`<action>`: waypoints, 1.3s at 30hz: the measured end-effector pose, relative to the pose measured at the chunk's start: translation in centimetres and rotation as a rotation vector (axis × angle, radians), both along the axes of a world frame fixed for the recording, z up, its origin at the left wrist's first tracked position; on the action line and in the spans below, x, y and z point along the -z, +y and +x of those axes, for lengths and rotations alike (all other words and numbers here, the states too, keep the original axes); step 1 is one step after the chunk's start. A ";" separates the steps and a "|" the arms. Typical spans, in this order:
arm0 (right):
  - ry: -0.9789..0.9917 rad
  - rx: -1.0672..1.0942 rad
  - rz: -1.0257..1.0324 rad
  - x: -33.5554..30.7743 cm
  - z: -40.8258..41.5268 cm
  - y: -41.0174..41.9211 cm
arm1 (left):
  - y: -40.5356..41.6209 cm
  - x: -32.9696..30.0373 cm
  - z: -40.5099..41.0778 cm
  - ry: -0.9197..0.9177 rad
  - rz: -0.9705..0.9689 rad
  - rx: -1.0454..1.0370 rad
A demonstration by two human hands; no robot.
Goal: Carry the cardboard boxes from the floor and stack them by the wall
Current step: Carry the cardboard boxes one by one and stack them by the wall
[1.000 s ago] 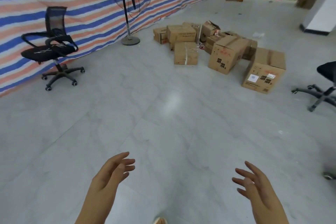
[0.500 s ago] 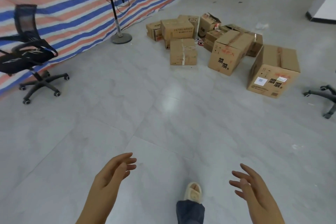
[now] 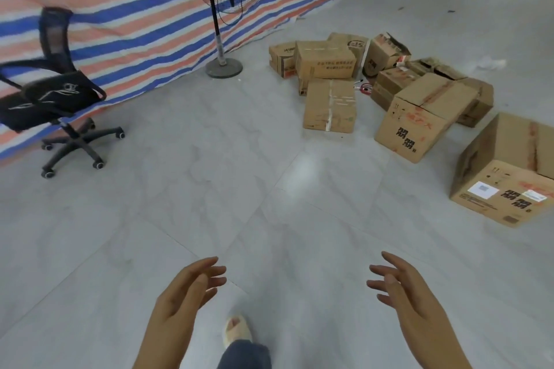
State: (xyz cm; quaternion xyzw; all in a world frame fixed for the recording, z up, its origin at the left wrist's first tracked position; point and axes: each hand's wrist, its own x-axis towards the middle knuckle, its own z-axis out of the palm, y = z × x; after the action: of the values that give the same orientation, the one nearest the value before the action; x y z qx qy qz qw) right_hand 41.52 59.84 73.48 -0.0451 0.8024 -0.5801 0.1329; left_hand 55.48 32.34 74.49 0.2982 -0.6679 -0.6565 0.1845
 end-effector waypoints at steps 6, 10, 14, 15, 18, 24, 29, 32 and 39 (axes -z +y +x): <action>-0.050 0.026 -0.002 2.3 -10.8 -7.8 | -8.3 2.5 -10.3 -0.041 0.049 -0.097; -0.043 0.080 -0.028 2.2 -19.3 -15.0 | -16.4 0.7 -19.9 0.001 0.005 -0.052; 0.022 0.041 -0.028 0.3 -27.3 -22.1 | -23.8 -2.4 -29.1 0.043 -0.062 0.017; 0.027 0.033 -0.021 0.0 -29.0 -23.4 | -25.1 -2.7 -31.1 0.031 -0.069 0.042; -0.001 0.067 -0.016 0.2 -33.2 -25.9 | -27.7 -2.6 -36.6 0.011 -0.059 0.099; -0.074 0.150 0.008 1.8 -43.4 -28.8 | -30.8 -0.6 -48.2 -0.032 -0.034 0.117; -0.080 0.135 0.003 1.9 -56.2 -30.8 | -33.2 -0.3 -59.3 -0.008 -0.039 0.058; -0.045 0.108 0.008 0.5 -64.3 -31.8 | -33.9 -1.2 -66.5 0.026 -0.055 0.032; -0.036 0.081 0.031 0.4 -76.0 -33.8 | -35.3 -0.7 -76.9 -0.025 -0.027 0.042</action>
State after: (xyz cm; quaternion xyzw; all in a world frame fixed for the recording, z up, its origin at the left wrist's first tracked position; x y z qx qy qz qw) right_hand -34.47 26.05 73.12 -0.0002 0.8100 -0.5731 0.1243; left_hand -21.46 -2.96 75.20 0.2897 -0.6851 -0.6474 0.1662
